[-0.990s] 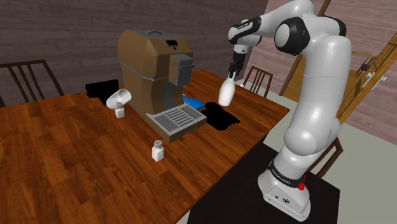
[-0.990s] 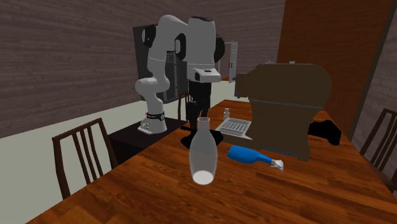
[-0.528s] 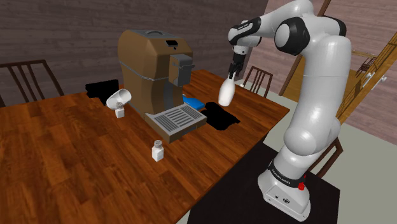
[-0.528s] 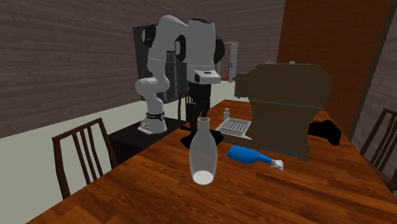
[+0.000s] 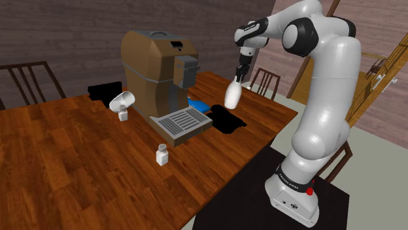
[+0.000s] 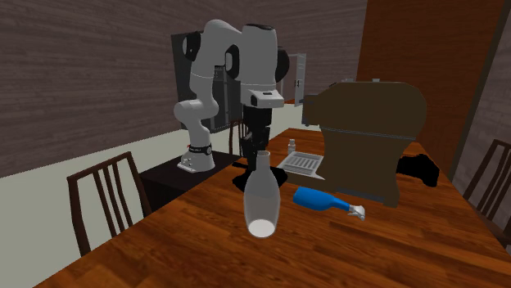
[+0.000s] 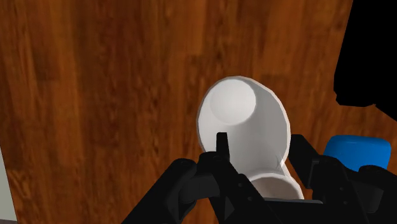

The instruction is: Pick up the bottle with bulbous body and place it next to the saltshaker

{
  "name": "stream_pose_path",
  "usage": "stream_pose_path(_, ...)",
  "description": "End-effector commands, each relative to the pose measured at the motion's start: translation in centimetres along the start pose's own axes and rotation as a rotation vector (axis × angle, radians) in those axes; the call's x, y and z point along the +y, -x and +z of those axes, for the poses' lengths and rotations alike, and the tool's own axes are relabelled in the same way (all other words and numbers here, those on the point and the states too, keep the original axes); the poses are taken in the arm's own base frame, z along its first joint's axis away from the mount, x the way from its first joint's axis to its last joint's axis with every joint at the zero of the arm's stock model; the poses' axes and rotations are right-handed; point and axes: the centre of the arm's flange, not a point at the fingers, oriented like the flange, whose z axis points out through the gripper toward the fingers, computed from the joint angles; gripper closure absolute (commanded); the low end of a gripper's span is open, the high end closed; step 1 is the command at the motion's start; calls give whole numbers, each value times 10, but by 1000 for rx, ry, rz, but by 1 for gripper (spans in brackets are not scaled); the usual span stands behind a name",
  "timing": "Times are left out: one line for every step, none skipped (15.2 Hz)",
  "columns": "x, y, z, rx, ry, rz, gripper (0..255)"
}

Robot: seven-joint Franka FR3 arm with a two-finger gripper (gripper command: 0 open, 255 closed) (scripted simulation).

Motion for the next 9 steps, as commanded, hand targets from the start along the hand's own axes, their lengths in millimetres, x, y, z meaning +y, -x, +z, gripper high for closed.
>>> stream_pose_path(0, 0, 0, 0, 1, 0, 255)
stream_pose_path(0, 0, 0, 0, 1, 0, 255)
stream_pose_path(0, 0, -5, 0, 1, 0, 255)
stream_pose_path(0, 1, -10, 0, 1, 0, 255)
stream_pose_path(0, 1, -16, 0, 1, 0, 255)
stream_pose_path(0, 1, -21, 0, 1, 0, 255)
stream_pose_path(0, 1, -26, 0, 1, 0, 255)
stream_pose_path(0, 1, -32, 0, 1, 0, 255)
stream_pose_path(0, 1, -37, 0, 1, 0, 255)
